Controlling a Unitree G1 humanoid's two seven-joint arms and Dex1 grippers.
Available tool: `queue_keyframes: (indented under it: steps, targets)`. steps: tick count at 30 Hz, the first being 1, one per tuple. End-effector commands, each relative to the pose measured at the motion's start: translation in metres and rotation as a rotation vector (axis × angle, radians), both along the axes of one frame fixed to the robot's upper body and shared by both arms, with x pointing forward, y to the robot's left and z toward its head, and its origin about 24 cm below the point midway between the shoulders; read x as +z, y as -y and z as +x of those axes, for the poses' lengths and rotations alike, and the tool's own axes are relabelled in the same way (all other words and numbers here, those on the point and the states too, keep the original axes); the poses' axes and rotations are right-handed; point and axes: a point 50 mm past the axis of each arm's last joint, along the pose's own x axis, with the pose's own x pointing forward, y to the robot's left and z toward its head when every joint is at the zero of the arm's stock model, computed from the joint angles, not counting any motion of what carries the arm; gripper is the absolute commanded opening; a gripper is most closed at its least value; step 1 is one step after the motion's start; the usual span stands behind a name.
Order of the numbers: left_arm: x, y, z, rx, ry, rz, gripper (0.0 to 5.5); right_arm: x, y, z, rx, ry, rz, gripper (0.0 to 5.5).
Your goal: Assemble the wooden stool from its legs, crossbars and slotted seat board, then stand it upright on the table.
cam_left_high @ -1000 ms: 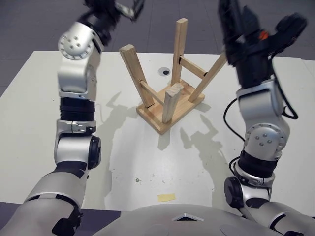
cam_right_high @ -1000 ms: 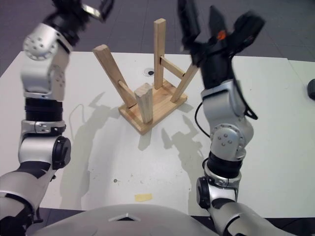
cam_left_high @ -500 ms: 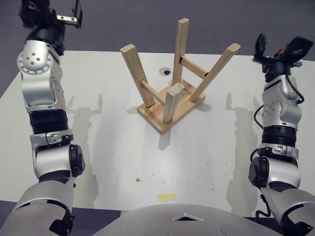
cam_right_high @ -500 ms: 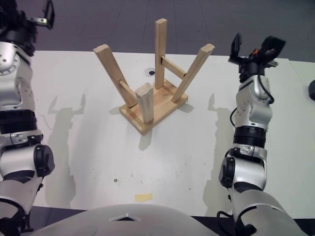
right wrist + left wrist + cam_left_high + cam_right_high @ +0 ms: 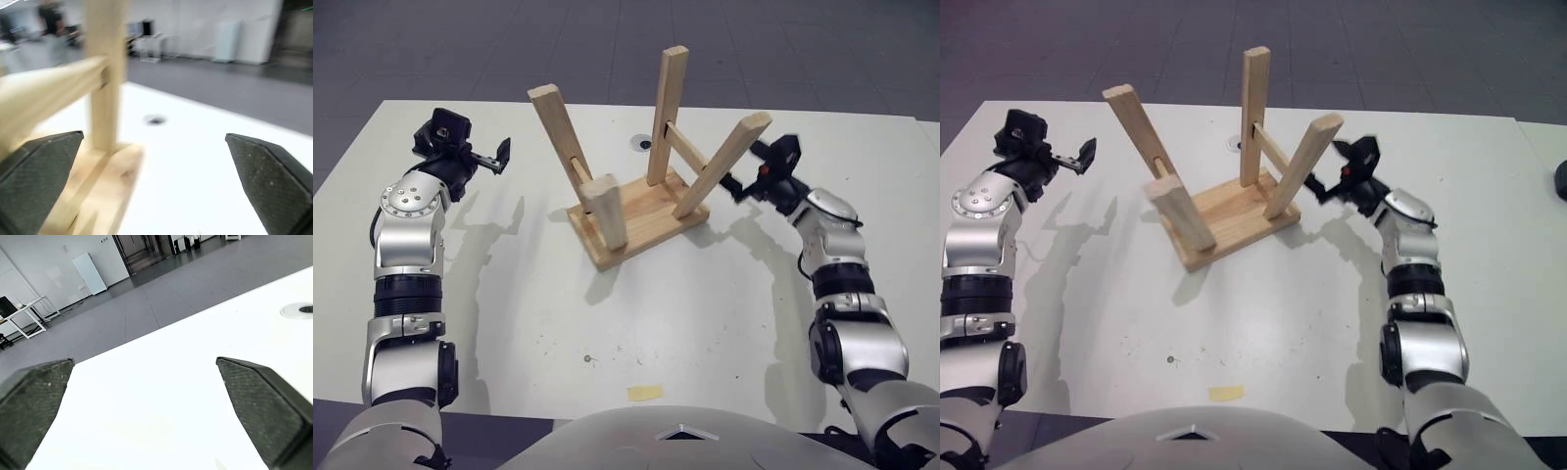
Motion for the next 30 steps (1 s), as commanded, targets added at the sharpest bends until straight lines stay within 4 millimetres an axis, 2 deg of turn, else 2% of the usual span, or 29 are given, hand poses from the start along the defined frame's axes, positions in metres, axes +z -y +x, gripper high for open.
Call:
queue_keyframes:
  steps: [1,4,6,8,10,13,17,21,24,26,30]
  targets:
    - [0.001,-0.026,-0.014,0.049,-0.011,0.057,5.37,0.002,0.001,-0.026,0.066,-0.023,-0.024,5.40]
    - [-0.003,-0.030,-0.019,-0.010,-0.024,0.047,5.37,0.007,0.004,-0.035,-0.020,0.013,0.014,5.40]
    - [-0.007,-0.032,-0.026,-0.109,-0.073,0.073,5.37,0.010,0.010,-0.049,-0.030,0.000,0.039,5.40]
    - [-0.018,-0.033,-0.038,-0.258,-0.216,0.116,5.37,0.011,0.017,-0.067,0.028,-0.053,0.021,5.40]
    - [-0.032,-0.029,-0.052,-0.428,-0.406,0.167,5.37,0.010,0.024,-0.076,0.065,-0.105,-0.004,5.40]
    - [-0.038,-0.010,-0.061,-0.615,-0.544,0.161,5.37,0.010,0.024,-0.068,0.086,-0.110,-0.031,5.40]
    - [-0.034,0.036,-0.060,-0.835,-0.573,0.084,5.37,0.014,-0.004,-0.042,0.164,-0.068,-0.011,5.40]
    - [-0.031,0.072,-0.050,-0.929,-0.530,0.017,5.37,0.011,-0.032,-0.028,0.277,-0.088,0.015,5.40]
    - [-0.034,0.084,-0.041,-0.922,-0.500,0.028,5.37,0.009,-0.048,-0.036,0.417,-0.152,0.034,5.40]
    - [-0.035,0.085,-0.037,-0.896,-0.484,0.025,5.37,0.009,-0.049,-0.048,0.493,-0.221,0.046,5.40]
    - [-0.041,0.075,-0.033,-0.859,-0.509,0.056,5.37,0.006,-0.033,-0.069,0.507,-0.302,0.029,5.40]
